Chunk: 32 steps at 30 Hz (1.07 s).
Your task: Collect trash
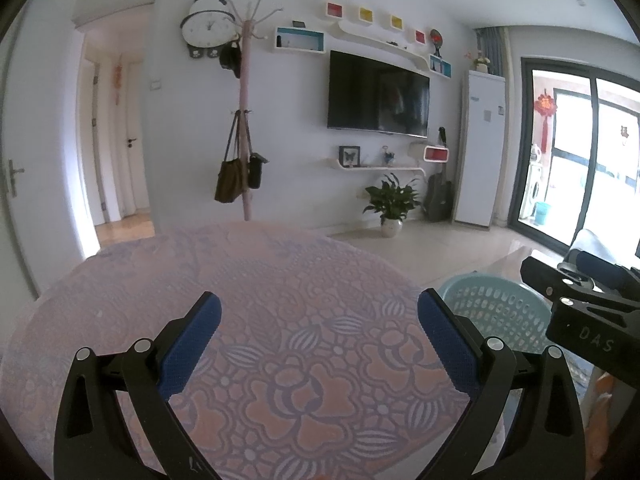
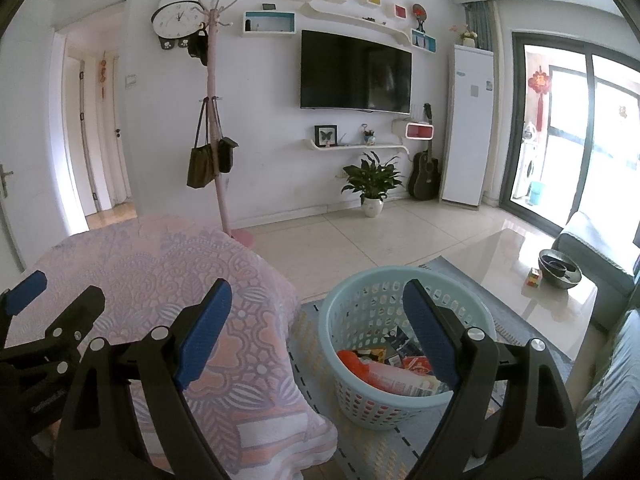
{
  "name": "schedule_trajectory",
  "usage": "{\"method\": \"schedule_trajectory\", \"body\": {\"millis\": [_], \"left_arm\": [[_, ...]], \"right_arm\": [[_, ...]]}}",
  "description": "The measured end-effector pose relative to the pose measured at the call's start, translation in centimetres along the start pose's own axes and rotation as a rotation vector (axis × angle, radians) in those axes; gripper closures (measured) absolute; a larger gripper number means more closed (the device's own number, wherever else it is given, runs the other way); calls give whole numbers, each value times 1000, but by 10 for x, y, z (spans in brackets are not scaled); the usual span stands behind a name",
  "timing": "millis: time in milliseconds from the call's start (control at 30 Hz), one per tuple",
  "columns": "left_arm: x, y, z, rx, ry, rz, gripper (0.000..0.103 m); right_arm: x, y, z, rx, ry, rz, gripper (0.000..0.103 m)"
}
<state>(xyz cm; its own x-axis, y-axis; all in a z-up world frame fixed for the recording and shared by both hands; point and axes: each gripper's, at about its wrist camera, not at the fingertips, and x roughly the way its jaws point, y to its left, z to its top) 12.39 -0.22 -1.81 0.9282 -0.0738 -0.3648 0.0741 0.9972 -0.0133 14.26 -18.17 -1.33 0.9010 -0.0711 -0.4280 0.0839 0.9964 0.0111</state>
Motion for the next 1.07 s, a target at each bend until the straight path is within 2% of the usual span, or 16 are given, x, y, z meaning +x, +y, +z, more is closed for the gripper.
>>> {"method": "schedule_trajectory", "body": {"millis": [200,333,600,1067], "left_arm": [[-17,-9,14,32,21,25,8],[-39,-10,26,43,-3,50,8],[-65,-5,35,9,14,93,8],[-70,20,30,-77,70,157,8]], "right_arm": [[-15,0,9,1,-25,-4,20],[-27,2,11,-5,-31,-1,20],[-47,0,14,6,-43,1,20],[-59,7,12,-7,-22,27,20]]}}
